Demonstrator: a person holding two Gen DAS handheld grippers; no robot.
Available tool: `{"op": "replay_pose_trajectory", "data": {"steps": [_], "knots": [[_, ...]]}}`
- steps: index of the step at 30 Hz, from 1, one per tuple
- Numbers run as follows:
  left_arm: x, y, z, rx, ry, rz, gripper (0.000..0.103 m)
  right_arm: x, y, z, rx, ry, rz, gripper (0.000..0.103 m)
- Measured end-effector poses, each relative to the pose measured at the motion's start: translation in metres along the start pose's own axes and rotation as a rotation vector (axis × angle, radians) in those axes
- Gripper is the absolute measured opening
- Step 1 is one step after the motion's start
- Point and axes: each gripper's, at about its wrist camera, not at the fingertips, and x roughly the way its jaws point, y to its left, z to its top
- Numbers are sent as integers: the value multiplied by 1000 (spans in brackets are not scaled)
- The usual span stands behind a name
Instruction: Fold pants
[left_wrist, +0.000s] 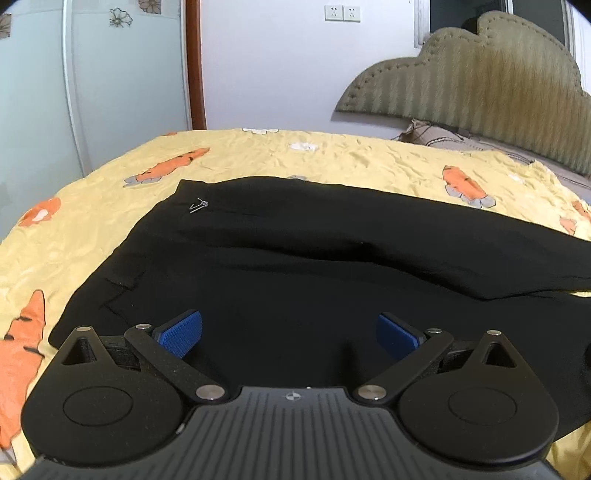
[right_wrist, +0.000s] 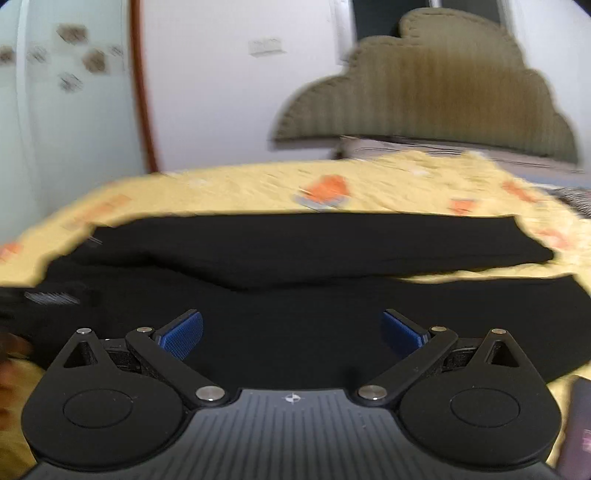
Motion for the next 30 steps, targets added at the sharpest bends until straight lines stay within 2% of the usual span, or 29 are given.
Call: {"op": "replay_pose_trajectory", "data": {"steps": [2,5,7,10,12,16,20,23,27,30], "knots": [[3,7,7,-24,12,-14,102,2,7,16,-34,-24,91,103],[6,24,17,-85,39,-41,102,20,29,35,-199,-4,129,103],[9,37,23,-111,62,-58,102,42,40,54,-278,19,190,103],[12,59,33,-141,83,-36,102,74,58,81,-361,-21,259,103],[14,75,41,-154,88,-3,102,105,66,98,-436,-23,336,103],[20,96,60,-140,97,81,102,169,91,123,-558,114,393,103],[30,103,78,-95,85,152,102,235,114,148,-554,235,373,103],[39,106,92,-100,90,123,102,278,130,156,-569,296,327,103],[53,106,108,-101,102,110,102,323,138,159,-587,354,418,102],[66,107,120,-96,117,112,102,345,147,162,-621,375,507,94]]}}
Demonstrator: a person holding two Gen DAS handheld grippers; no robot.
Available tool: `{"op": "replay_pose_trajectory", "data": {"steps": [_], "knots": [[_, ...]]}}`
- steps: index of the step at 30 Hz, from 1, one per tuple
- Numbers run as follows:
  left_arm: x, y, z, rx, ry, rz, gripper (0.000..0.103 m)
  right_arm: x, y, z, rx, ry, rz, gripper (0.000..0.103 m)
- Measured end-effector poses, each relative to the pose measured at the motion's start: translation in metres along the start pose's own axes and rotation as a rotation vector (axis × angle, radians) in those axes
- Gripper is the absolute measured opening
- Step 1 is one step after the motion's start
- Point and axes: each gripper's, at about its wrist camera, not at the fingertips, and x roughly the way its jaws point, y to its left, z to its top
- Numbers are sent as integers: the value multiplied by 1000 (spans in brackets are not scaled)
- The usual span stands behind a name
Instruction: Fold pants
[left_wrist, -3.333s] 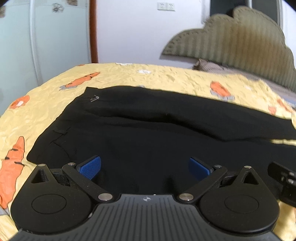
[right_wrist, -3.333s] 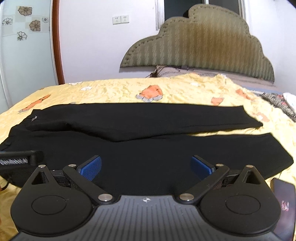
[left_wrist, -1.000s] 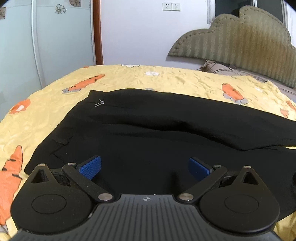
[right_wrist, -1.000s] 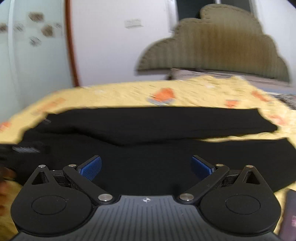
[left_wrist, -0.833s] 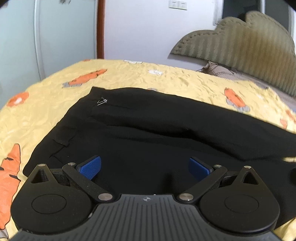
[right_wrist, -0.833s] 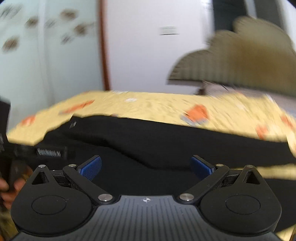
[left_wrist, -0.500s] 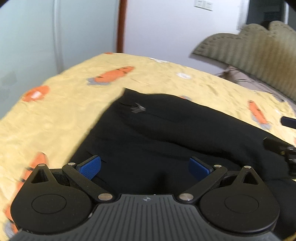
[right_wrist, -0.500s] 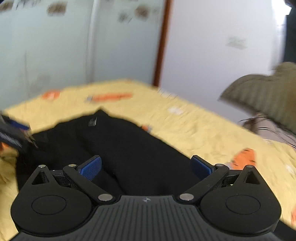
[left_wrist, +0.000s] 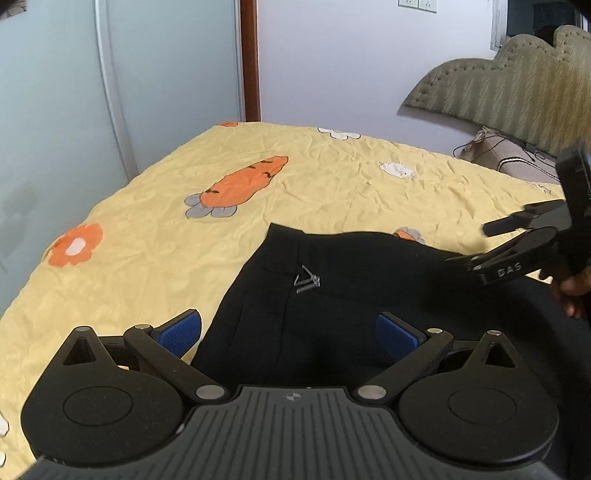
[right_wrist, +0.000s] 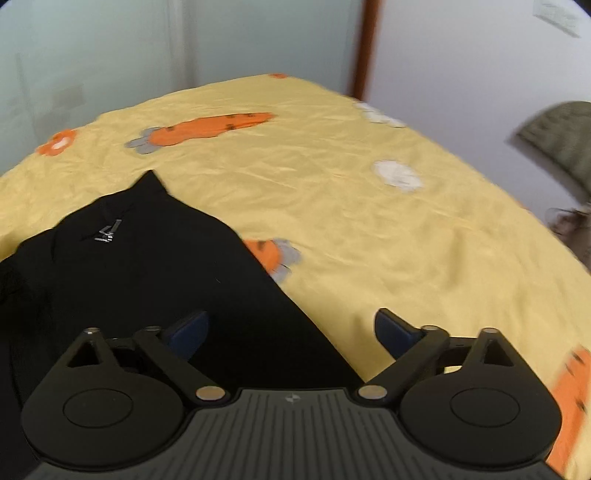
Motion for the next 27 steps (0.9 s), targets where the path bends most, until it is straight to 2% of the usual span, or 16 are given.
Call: {"op": "replay_pose_trajectory", "data": {"steps": [3,6,9,11,12,13,14,16,18,21,23,27], "knots": [[15,4,15,-34,38,-12,102,17,-2,10,-59,-6,78,93],[29,11,29,-94,60,-37,102,30,0,20,-85,-10,97,93],[49,15,48,-135,108,-56,102,43,1,24,-73,50,200,78],[62,18,60,-175,142,-80,102,52,7,22,-94,102,220,73],[71,17,67,-186,163,-98,102,51,11,21,-119,90,219,70],[79,15,73,-188,184,-107,102,50,12,21,-122,84,230,59],[87,12,79,-185,206,-123,102,47,12,21,-113,77,238,39],[108,6,90,-178,268,-145,102,40,14,18,-108,51,195,18],[130,4,97,-222,347,-199,102,30,22,13,-145,20,147,9],[163,7,100,-328,473,-298,101,16,49,3,-260,-40,24,6],[181,9,98,-389,537,-320,100,5,72,-7,-375,-90,-71,6],[196,13,97,-461,557,-323,101,-9,114,-30,-589,-146,-210,6]]}}
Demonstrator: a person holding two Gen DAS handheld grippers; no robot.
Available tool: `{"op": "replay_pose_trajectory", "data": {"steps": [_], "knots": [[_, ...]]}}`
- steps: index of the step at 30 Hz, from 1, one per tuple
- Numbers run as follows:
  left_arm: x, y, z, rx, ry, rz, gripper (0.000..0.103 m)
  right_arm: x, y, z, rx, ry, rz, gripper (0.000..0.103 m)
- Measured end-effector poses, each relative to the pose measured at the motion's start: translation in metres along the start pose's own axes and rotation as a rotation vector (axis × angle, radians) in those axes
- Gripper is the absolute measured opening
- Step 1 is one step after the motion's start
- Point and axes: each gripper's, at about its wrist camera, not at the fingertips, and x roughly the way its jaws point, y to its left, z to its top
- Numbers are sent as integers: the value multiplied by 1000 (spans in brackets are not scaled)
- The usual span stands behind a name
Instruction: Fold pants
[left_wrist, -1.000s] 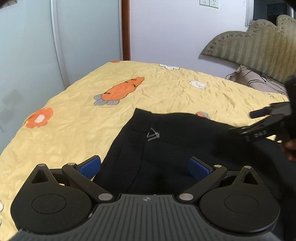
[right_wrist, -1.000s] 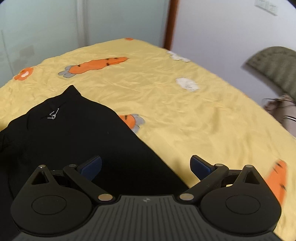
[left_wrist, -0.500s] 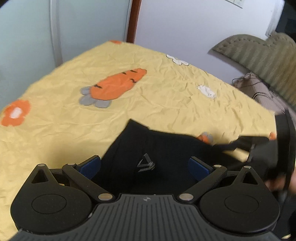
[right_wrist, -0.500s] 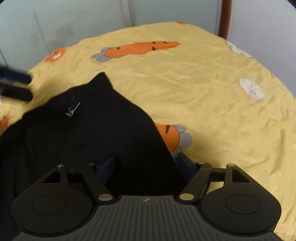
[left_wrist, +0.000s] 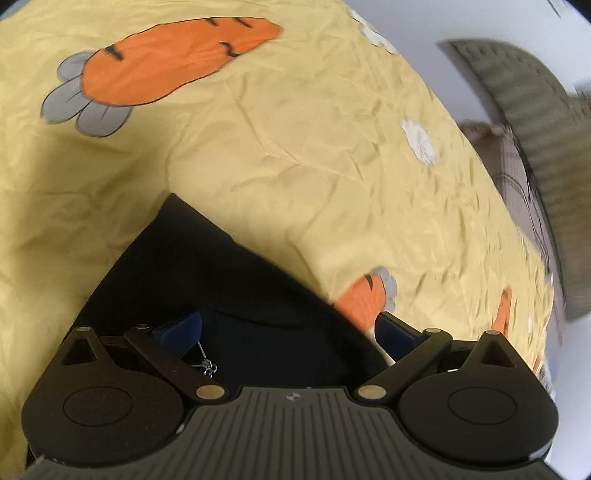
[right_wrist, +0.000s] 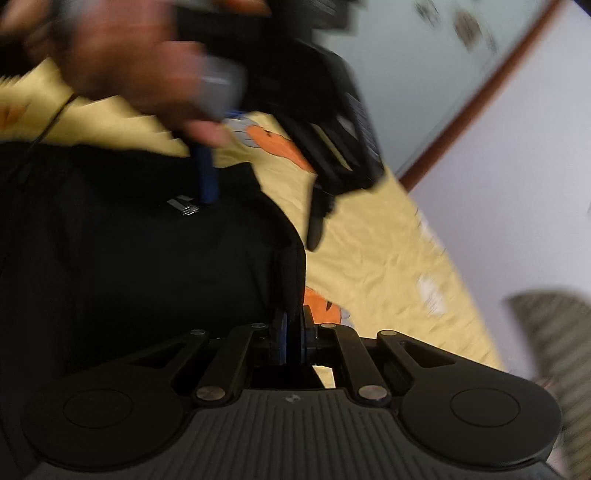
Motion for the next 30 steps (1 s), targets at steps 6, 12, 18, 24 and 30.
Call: {"op": "replay_pose_trajectory", "data": {"steps": [6,12,18,24,30], "knots": [[7,5,4,-15,5,-60,89,-21,30,1,-116,-44,-91,6],[-8,22,-6,-24,-30,-48,7,-30,35,1,-111,-58,-129,6],[-45,29,-48,56,-172,-64,6,-49,44,4,-98,-61,-112,6],[-74,18,-80,135,-281,-56,6,-66,46,-2,-26,-12,-151,42],[-81,20,-91,131,-292,-66,6,-73,81,-14,-112,-18,-259,96]]}}
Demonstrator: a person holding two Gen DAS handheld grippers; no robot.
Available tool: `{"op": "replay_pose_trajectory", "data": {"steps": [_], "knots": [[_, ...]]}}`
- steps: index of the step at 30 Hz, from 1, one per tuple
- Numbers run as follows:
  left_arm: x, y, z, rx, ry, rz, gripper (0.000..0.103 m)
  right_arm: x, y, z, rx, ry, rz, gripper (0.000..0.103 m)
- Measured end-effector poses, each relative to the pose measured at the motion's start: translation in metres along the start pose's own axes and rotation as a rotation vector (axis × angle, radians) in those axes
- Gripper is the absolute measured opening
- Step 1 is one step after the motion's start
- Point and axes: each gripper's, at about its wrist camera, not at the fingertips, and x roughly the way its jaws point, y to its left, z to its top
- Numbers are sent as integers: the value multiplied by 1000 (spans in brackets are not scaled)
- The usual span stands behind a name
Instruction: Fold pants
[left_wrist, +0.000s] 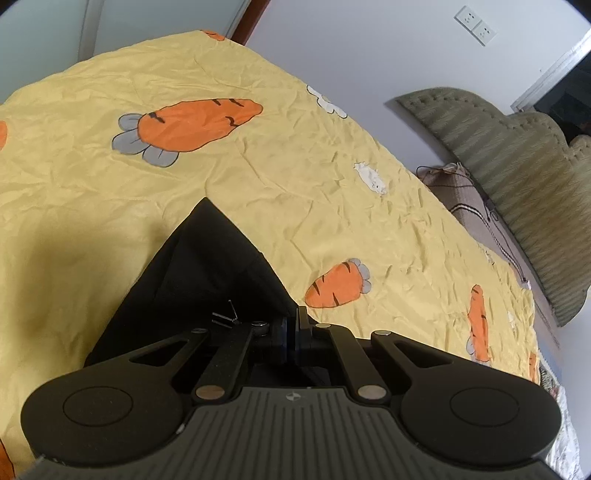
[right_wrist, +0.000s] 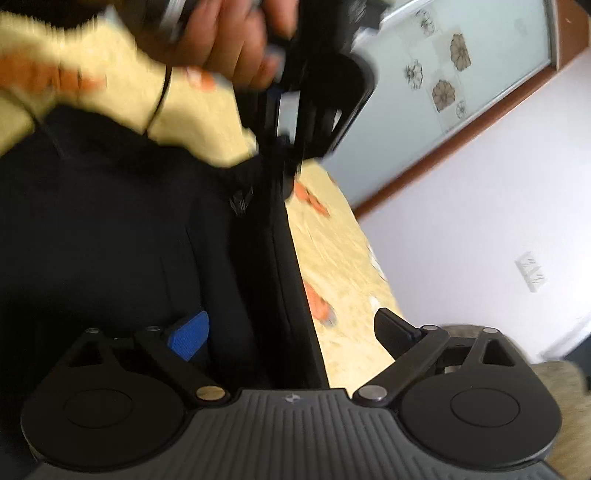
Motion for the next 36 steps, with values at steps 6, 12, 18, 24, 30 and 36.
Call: {"op": "replay_pose_trajectory", "data": {"steps": [6,12,18,24,30,36], "knots": [[-13,7,-12,-10,-11,1,6,36,-14,0,136,66,-16,47],[-43,13,-30,29,-76,-6,6,31,-12,7,154,87,-54,6],[-89,33,-73,100,-98,-1,6,-34,24,20,72,32,-5,6],[-111,58,-122,144,-71,77,6,-59,63,25,51,22,81,6],[-106,78,-145,114,-1,95,6,-70,83,24,61,55,135,6],[-99,76,-151,147,15,137,7,-74,90,19,83,71,141,6]]}}
